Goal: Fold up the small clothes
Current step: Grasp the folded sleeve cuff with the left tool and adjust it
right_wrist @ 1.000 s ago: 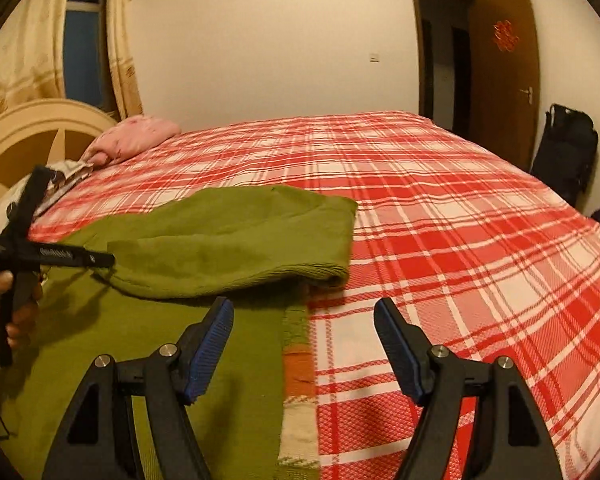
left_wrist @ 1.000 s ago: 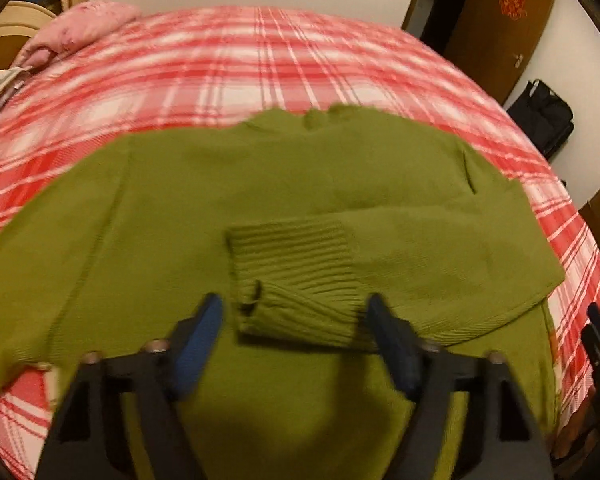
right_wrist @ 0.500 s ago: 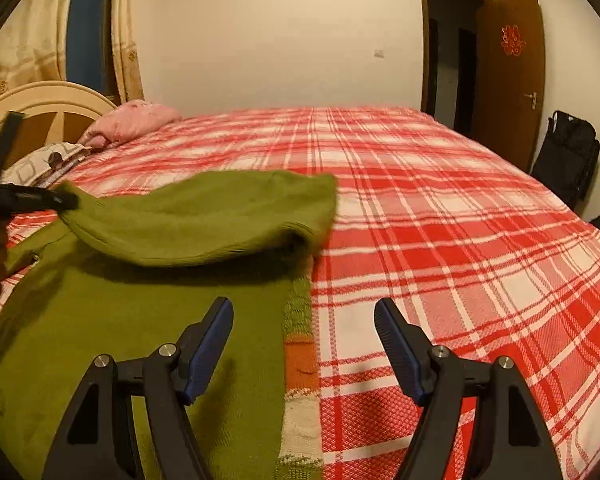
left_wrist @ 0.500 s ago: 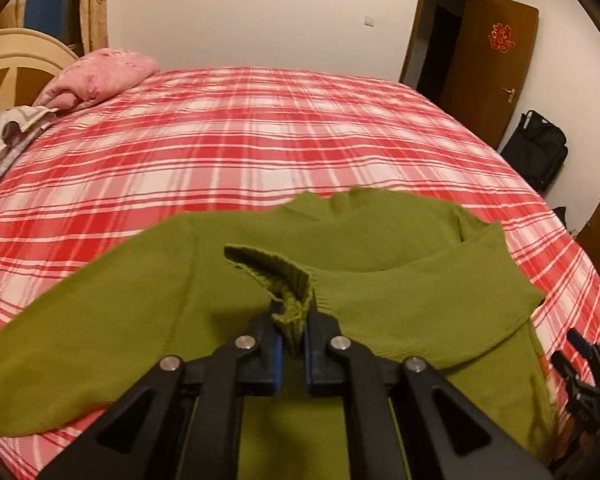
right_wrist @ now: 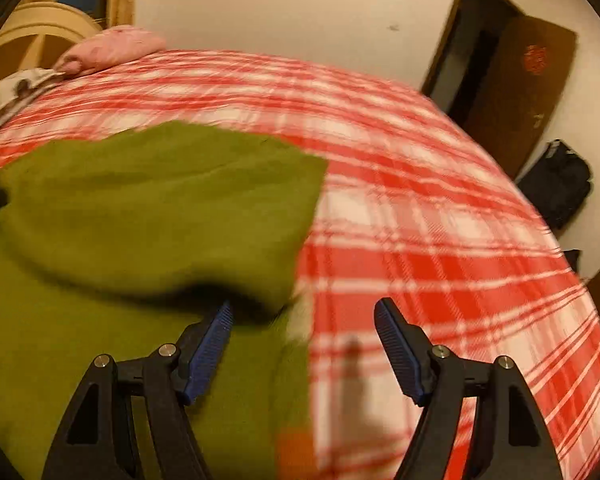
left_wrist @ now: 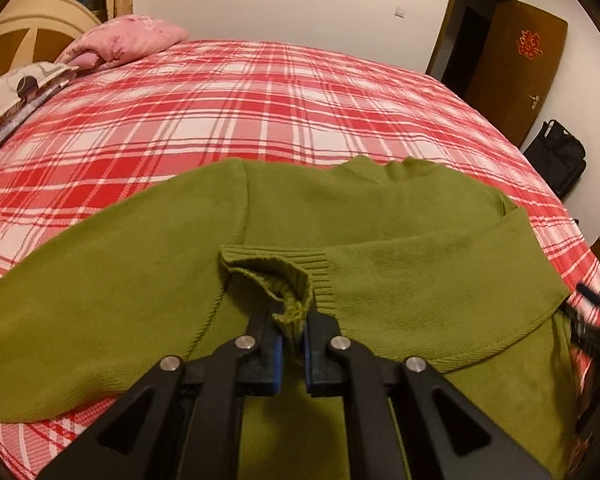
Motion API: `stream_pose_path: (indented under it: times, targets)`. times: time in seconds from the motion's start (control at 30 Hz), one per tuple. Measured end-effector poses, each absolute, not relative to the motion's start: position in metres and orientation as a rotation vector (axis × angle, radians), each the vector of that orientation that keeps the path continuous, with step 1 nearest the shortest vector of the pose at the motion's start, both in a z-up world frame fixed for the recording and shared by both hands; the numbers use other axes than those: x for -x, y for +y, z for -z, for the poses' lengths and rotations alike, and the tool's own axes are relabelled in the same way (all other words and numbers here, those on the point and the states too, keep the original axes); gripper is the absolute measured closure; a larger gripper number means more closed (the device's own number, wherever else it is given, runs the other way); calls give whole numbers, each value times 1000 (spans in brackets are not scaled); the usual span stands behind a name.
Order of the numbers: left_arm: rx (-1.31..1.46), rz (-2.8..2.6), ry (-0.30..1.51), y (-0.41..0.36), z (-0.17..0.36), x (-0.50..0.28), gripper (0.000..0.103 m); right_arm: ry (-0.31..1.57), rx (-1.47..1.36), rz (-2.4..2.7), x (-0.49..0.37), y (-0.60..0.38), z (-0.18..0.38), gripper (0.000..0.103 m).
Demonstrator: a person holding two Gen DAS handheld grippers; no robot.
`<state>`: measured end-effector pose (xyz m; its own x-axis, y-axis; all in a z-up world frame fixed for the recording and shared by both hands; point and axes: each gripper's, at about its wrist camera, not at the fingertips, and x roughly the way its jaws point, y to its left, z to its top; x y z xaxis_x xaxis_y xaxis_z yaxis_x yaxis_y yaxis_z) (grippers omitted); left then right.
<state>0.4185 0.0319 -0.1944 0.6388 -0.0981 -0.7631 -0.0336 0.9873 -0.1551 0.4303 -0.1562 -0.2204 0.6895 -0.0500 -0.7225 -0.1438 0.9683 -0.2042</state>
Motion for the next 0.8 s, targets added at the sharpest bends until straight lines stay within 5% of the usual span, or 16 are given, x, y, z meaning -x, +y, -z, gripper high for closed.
stream_pose_path:
  times: [0.1,0.53,0.63,0.67,0.8]
  targets:
    - [131,40,895,28,199,-418,95,870,103,-16,-438,-186,224,29]
    - [-17,31,865,26,193,-383,87,869,221,-3,-394,-189,200,28]
    - [-33,1,793,28,179,-379,66,805,183,-53,-396,-180,177,28]
    - [-42,-18,771,27,176,-381,49,789,170,-90,-402,-174,170,28]
    - [-54,-44,790,21,182,-400,45,832,44,-230,-438,-151,173,28]
